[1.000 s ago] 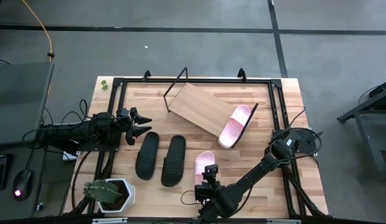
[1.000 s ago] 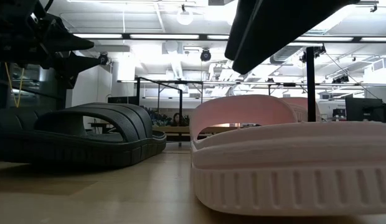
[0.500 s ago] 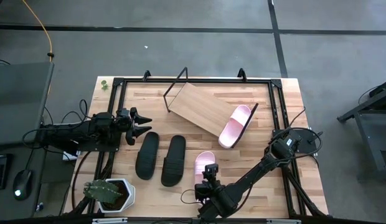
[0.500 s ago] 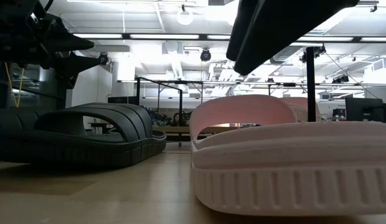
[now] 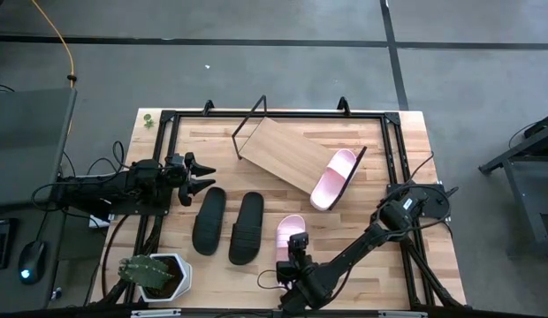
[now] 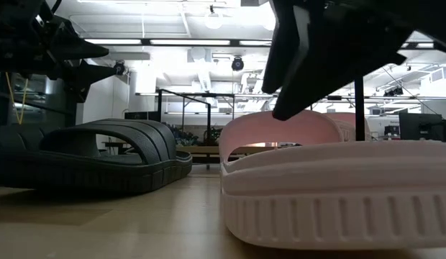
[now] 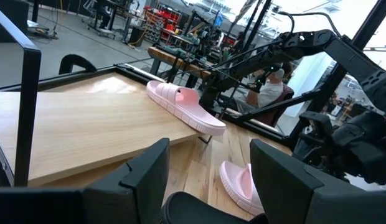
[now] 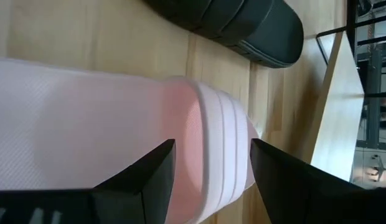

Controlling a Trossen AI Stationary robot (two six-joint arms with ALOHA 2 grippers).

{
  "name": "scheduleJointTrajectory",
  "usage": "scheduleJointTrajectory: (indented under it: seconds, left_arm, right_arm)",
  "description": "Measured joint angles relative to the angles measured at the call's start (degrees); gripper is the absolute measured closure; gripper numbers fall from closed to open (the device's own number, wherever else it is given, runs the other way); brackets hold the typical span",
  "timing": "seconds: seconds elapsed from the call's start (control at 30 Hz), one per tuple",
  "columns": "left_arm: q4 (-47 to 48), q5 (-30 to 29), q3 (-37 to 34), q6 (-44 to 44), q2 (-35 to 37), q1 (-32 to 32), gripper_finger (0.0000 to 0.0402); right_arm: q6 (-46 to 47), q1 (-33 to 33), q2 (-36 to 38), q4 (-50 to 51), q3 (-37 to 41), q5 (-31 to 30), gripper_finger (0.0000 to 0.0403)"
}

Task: Pick and place slides into the shelf
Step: Put the pink slide on the shelf

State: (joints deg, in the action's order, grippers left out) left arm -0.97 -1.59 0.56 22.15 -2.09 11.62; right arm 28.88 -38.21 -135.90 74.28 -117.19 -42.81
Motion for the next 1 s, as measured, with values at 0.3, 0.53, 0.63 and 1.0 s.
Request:
scheduleJointTrajectory:
  seconds: [0.3,0.53,0.63,1.0]
  left_arm:
    - [0.0,-0.2,0.0,0.0,0.0,0.0,0.0197]
    - [0.0,-0.2,0.0,0.0,0.0,0.0,0.0197]
    - [0.0,-0.2,0.0,0.0,0.0,0.0,0.0197]
    - [0.0,-0.2,0.0,0.0,0.0,0.0,0.0197]
  right_arm:
    - [0.9,1.1,-1.0,0.9,0.0,1.0,0.0206]
    - [2.5,1.9,-1.1,1.6,0.0,-0.7,0.0206]
    - [2.4,1.9,-1.3,1.7,0.0,-0.1,0.0206]
    - [5.2,2.0,-3.2,6.1,0.0,0.0,0.0206]
